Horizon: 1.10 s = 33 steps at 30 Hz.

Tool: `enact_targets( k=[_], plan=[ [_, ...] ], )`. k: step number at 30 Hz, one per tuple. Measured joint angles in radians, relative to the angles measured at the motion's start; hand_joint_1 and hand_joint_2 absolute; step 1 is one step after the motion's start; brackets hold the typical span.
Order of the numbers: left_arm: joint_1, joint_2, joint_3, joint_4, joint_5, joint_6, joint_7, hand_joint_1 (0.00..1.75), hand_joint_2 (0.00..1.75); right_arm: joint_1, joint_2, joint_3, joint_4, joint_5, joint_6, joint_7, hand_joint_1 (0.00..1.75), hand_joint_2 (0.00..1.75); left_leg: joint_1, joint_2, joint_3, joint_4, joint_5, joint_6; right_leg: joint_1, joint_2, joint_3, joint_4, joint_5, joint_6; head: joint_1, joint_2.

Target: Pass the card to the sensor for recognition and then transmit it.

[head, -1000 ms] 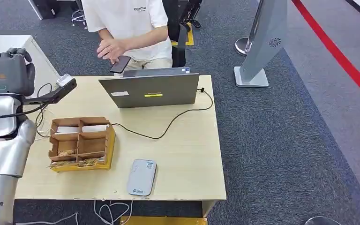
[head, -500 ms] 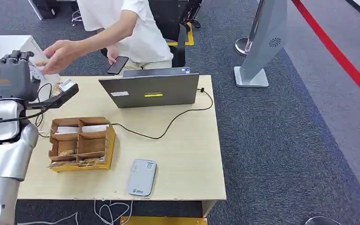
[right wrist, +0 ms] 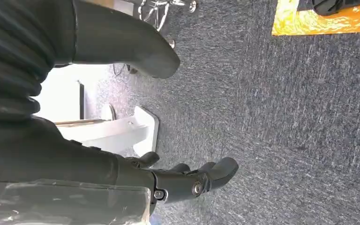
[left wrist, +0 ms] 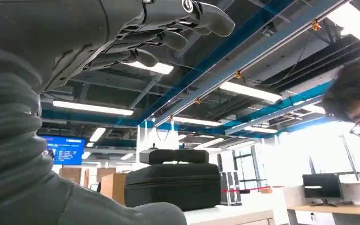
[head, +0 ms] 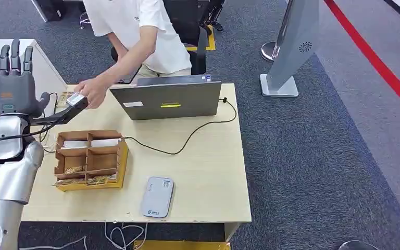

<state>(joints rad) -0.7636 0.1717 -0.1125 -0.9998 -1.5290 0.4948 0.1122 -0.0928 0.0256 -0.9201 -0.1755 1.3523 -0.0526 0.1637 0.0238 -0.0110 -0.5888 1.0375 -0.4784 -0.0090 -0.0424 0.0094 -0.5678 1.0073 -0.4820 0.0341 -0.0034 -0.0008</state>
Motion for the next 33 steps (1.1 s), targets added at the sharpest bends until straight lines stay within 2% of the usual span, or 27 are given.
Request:
enact_targets(
  k=[5, 7, 9, 12, 14, 16, 21, 24, 27, 33],
  plan=[
    [0.006, -0.001, 0.005, -0.001, 0.003, -0.003, -0.011, 0.00, 1.75, 0.000, 0.000, 0.000, 0.000, 0.000, 0.000, 0.000, 0.00, 1.75, 0.000, 0.000, 0.000, 0.000, 0.000, 0.000, 0.000, 0.000, 0.000, 0.000, 0.000, 0.000, 0.000, 0.000],
    [0.018, -0.006, 0.005, -0.016, 0.007, -0.028, -0.028, 0.00, 1.75, 0.000, 0.000, -0.002, 0.000, -0.002, 0.000, 0.002, 0.00, 1.75, 0.000, 0.000, 0.000, 0.000, 0.000, 0.000, 0.000, 0.000, 0.000, 0.000, 0.000, 0.000, 0.000, 0.000],
    [0.042, -0.019, 0.005, -0.063, 0.013, -0.091, -0.036, 0.00, 1.75, 0.000, 0.000, -0.004, 0.000, -0.003, 0.000, 0.004, 0.00, 1.75, 0.000, 0.000, 0.000, 0.000, 0.000, 0.000, 0.000, 0.000, 0.000, 0.000, 0.000, 0.000, 0.000, 0.000],
    [0.089, -0.046, -0.005, -0.181, 0.022, -0.229, -0.038, 0.00, 1.75, 0.000, 0.000, -0.015, 0.000, -0.019, 0.000, 0.016, 0.00, 1.75, 0.000, 0.000, 0.000, 0.001, 0.000, 0.000, 0.000, 0.000, 0.000, -0.001, 0.000, 0.000, 0.000, 0.000],
    [0.133, -0.059, -0.040, -0.294, 0.033, -0.340, -0.018, 0.00, 1.75, 0.001, 0.000, -0.028, 0.000, -0.028, 0.000, 0.024, 0.00, 1.75, 0.000, 0.000, 0.000, 0.001, -0.001, 0.000, 0.000, 0.000, 0.000, -0.001, 0.000, 0.000, 0.000, 0.000],
    [0.173, -0.065, -0.095, -0.405, 0.042, -0.406, 0.004, 0.00, 1.75, 0.001, 0.000, -0.039, 0.000, -0.036, 0.000, 0.030, 0.00, 1.75, 0.000, 0.000, -0.001, 0.001, -0.001, 0.000, 0.000, 0.000, 0.000, -0.001, 0.000, 0.000, 0.000, 0.000],
    [0.254, -0.064, -0.212, -0.614, 0.077, -0.443, 0.014, 0.00, 1.75, 0.001, 0.000, -0.066, 0.000, -0.055, -0.002, 0.035, 0.00, 1.75, 0.000, 0.001, -0.001, 0.001, -0.001, 0.001, 0.000, 0.000, 0.000, -0.002, 0.000, 0.000, 0.000, 0.000],
    [0.298, -0.054, -0.267, -0.693, 0.085, -0.444, 0.015, 0.00, 1.75, 0.001, 0.000, -0.079, 0.000, -0.060, -0.003, 0.035, 0.00, 1.75, 0.000, 0.001, -0.001, 0.000, -0.001, 0.001, 0.000, 0.000, 0.000, -0.002, 0.000, 0.000, 0.000, 0.000],
    [0.329, -0.043, -0.300, -0.742, 0.119, -0.458, 0.011, 0.00, 1.75, 0.001, 0.000, -0.088, 0.000, -0.067, -0.009, 0.035, 0.00, 1.75, 0.000, 0.001, -0.001, 0.000, -0.001, 0.001, 0.000, 0.000, 0.000, -0.002, 0.000, 0.000, 0.000, 0.000],
    [0.386, 0.011, -0.349, -0.782, 0.194, -0.552, 0.012, 0.00, 1.75, 0.001, 0.000, -0.112, 0.000, -0.086, -0.016, 0.046, 0.00, 1.75, 0.000, 0.001, -0.001, 0.000, -0.001, 0.001, 0.000, 0.000, 0.000, -0.002, 0.000, 0.000, 0.000, 0.000]
  ],
)
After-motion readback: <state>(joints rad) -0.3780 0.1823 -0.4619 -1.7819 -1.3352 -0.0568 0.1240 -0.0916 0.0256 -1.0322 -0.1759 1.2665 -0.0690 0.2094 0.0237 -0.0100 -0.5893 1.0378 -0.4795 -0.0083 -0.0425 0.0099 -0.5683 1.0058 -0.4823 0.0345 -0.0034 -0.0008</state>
